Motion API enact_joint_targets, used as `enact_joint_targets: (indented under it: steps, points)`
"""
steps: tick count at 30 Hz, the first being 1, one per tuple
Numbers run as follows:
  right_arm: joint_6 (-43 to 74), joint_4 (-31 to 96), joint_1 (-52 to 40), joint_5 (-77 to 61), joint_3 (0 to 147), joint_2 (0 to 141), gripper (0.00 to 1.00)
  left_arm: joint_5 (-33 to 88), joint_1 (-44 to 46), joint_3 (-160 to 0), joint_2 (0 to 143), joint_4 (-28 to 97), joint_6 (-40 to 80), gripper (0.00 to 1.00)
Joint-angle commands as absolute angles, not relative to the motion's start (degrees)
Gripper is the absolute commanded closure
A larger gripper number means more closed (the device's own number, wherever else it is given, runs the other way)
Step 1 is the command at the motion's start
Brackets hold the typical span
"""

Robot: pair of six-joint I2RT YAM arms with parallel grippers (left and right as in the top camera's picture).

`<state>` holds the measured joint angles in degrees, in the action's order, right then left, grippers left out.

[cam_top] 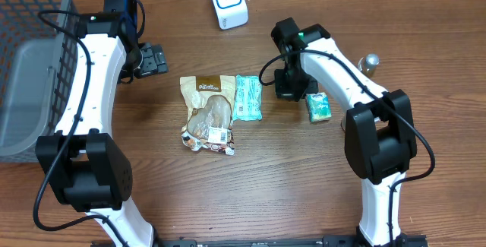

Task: Scan the item barcode
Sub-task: 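Release the Kleenex pack and raise the right gripper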

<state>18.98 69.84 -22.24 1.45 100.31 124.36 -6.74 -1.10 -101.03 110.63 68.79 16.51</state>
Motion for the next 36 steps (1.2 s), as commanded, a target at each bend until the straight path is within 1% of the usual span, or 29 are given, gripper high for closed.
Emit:
enact_joint_targets:
  steps: [1,4,8,18,21,26,32,33,36]
  points:
    - [21.04,68.29,-21.82,2.04,97.12,123.94,0.96,-7.49,-0.71,-101.95,109.78,68.73,16.29,0.00]
    - [21.04,66.59,-21.43,4.14,94.43,123.94,0.96,-7.49,-0.71,-101.95,109.78,68.73,16.29,0.00]
    - [21.06,65.82,-19.57,11.68,91.77,123.94,0.96,-7.49,-0.71,-101.95,109.78,68.73,16.29,0.00]
    - [20.80,67.81,-11.09,12.19,90.02,123.94,0.96,-7.49,-0.71,-101.95,109.78,68.73,16.27,0.01]
    - [19.09,68.90,-9.93,11.99,90.02,123.94,0.96,-7.49,-0.71,-101.95,109.78,68.73,16.29,0.01]
    - [16.23,69.08,-10.70,8.86,90.17,123.87,0.96,-7.46,-0.71,-101.95,109.78,68.73,16.27,0.01]
    - [16.21,66.28,-14.81,2.57,90.87,123.87,0.94,-7.49,-0.71,-101.95,109.78,68.73,16.29,0.01]
    - [16.23,65.34,-15.75,1.39,90.87,123.87,0.93,-7.49,-0.71,-101.95,109.78,68.73,16.29,0.00]
    - [16.25,61.69,-18.28,-4.60,90.87,123.87,0.83,-7.49,-0.71,-101.95,109.78,68.73,16.27,0.00]
